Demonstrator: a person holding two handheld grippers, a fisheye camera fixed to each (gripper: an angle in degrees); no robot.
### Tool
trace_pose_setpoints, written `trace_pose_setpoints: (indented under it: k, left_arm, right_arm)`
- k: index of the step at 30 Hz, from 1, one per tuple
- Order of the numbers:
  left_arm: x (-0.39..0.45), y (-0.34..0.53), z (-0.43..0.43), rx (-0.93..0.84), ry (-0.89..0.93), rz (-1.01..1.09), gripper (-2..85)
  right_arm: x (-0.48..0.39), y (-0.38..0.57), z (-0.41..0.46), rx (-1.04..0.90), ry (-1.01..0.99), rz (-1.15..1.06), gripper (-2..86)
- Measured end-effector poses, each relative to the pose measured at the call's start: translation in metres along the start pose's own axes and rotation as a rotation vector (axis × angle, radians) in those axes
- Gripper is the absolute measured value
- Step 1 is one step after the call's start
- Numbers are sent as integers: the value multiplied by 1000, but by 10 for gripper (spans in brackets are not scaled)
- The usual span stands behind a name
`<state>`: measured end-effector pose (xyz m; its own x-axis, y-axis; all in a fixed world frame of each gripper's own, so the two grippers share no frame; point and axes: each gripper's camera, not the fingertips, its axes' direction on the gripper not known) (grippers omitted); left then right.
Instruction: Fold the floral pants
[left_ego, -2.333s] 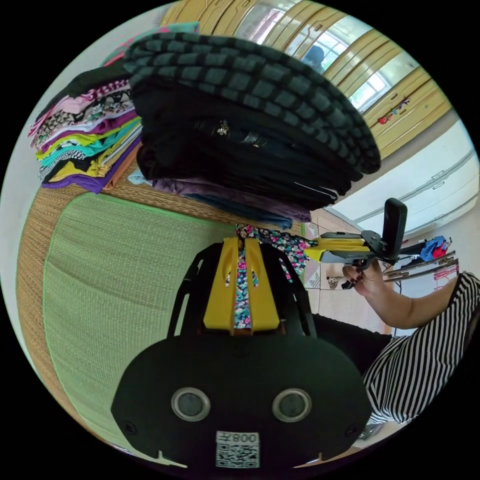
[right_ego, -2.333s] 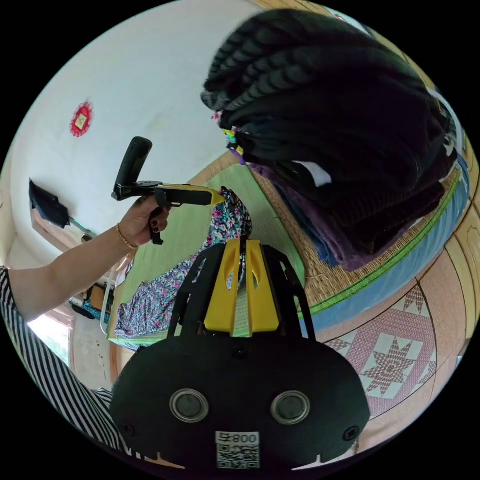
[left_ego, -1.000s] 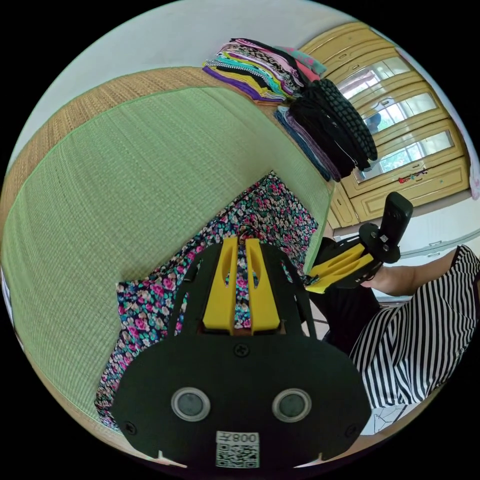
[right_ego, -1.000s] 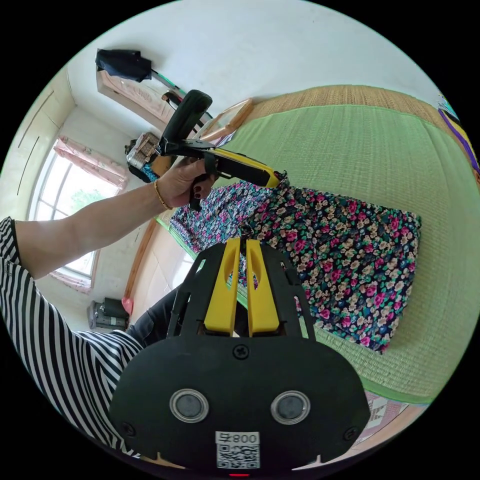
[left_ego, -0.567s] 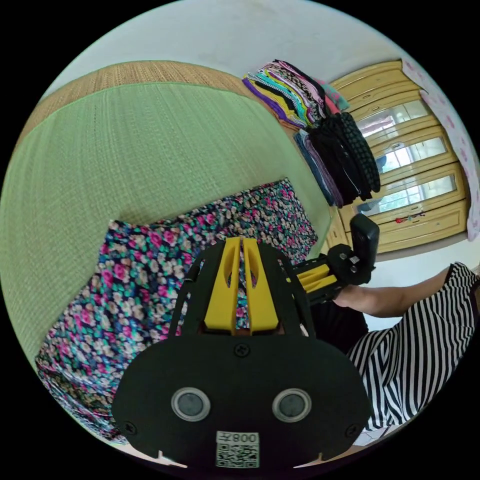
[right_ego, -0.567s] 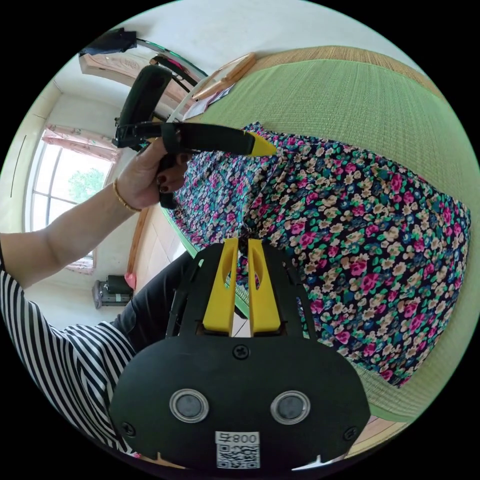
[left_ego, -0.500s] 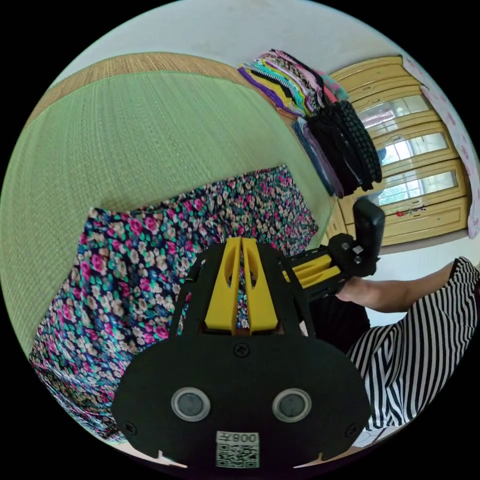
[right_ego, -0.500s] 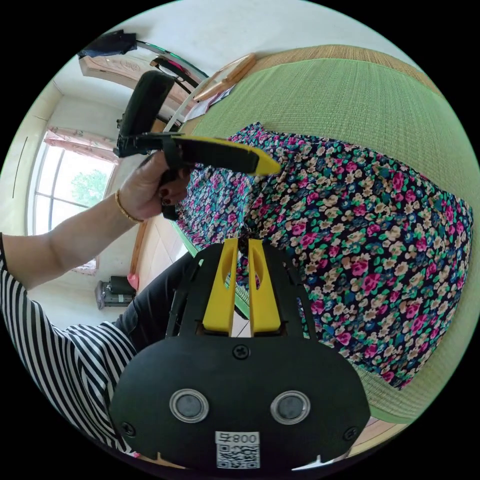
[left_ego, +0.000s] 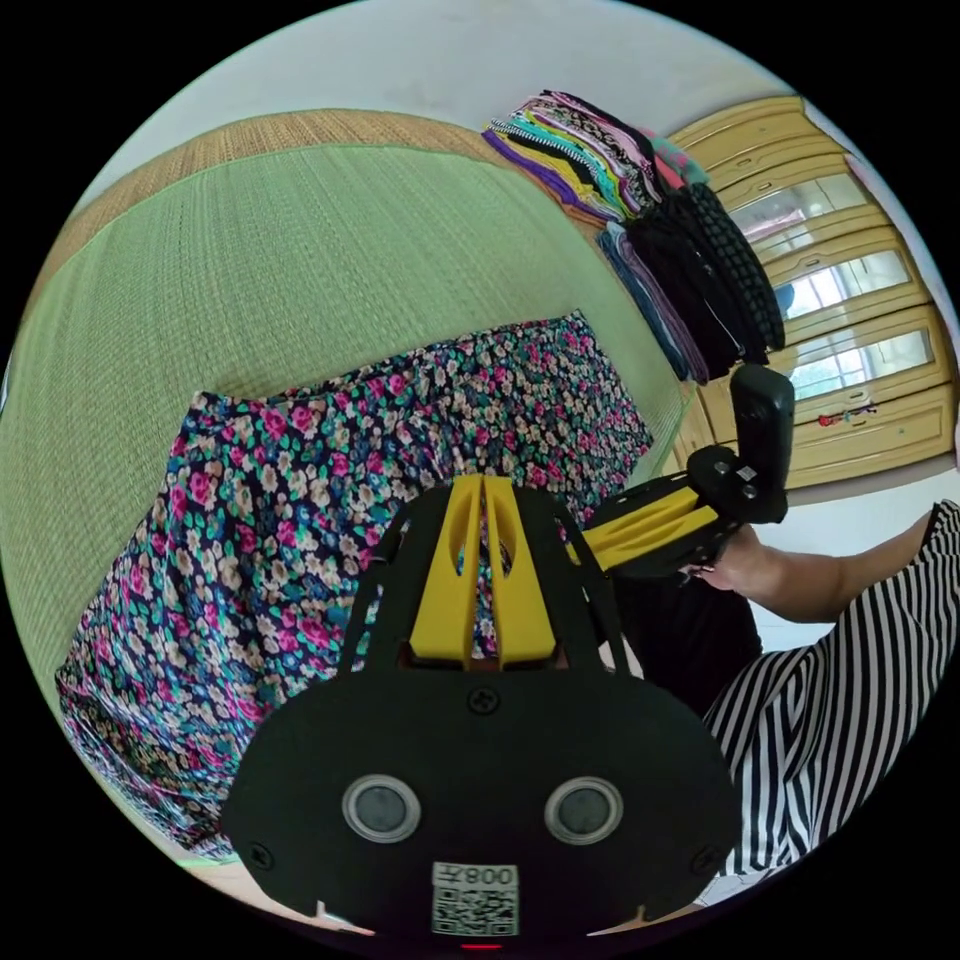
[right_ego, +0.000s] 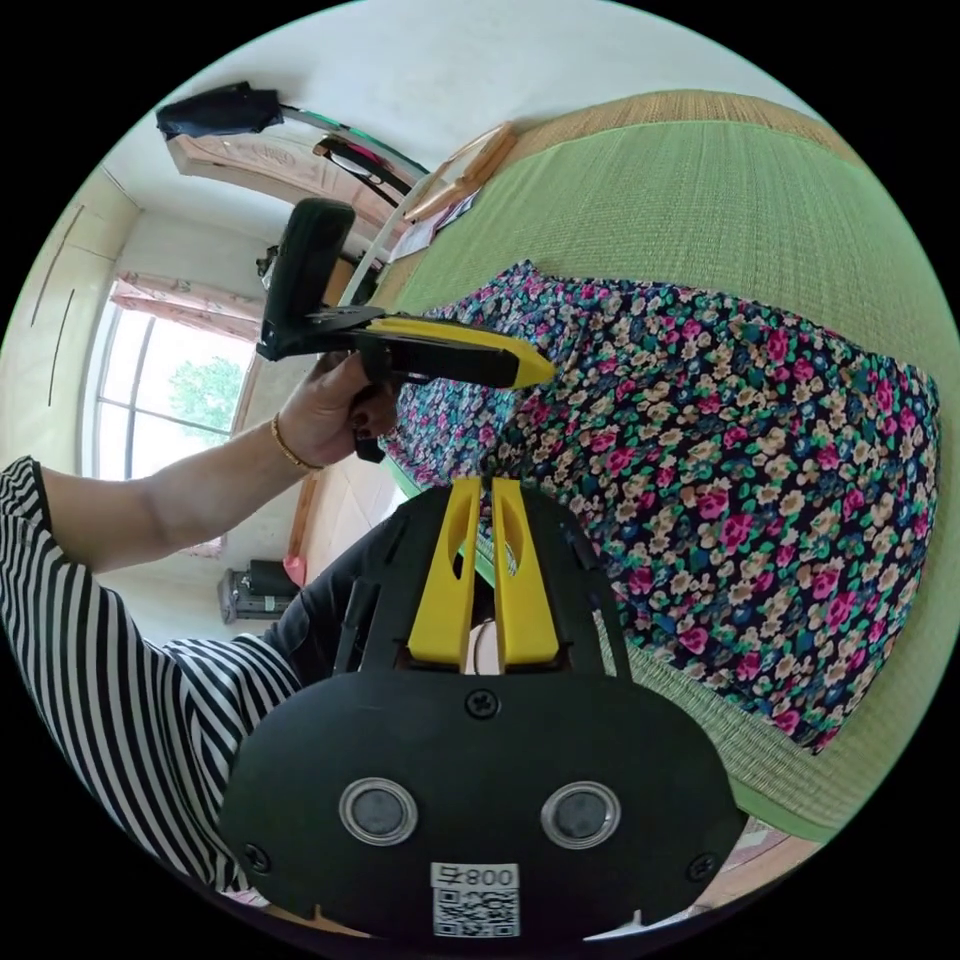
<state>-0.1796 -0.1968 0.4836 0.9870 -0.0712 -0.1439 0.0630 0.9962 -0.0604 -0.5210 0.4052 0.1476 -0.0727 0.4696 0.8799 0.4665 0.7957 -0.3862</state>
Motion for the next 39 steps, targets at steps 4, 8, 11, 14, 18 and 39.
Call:
trace_pose_setpoints:
  k: [4,8,11,14,18,39]
  left_arm:
    - [-4,13,9,-15,-13,-43,0]
    - [4,25,10,32,-12,-42,0]
    - [6,31,24,-18,-26,-51,0]
    - [5,36,30,-15,-25,-74,0]
    - [11,41,34,-26,-79,-65,1]
    - [139,55,113,25,99,205,62]
  right_arm:
    - [11,8,2,0,-26,33,10]
    - [18,19,-25,83,-25,27,7]
    - [37,24,-16,52,-49,57,6]
    - [45,27,0,0,-162,44,3]
    - [32,37,10,-59,-168,-43,1]
    - [211,204,-136,318,63,349,26]
